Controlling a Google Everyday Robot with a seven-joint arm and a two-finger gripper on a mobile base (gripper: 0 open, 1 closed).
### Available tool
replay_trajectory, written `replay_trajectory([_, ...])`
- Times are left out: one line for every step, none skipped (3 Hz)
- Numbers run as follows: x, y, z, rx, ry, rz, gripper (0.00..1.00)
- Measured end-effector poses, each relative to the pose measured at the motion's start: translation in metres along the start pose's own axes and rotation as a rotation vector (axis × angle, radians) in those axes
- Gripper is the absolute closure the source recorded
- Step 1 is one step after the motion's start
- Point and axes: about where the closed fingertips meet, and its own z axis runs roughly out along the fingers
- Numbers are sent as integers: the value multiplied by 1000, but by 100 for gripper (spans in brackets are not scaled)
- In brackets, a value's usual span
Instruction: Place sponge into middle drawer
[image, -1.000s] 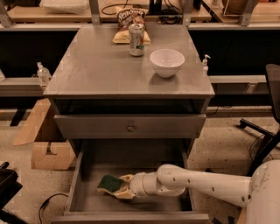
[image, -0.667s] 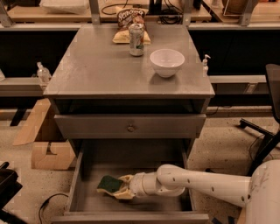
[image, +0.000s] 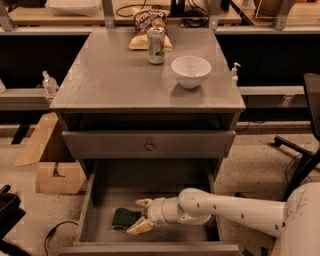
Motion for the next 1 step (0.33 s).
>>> replay_trajectory([0,1,1,-1,0,0,0])
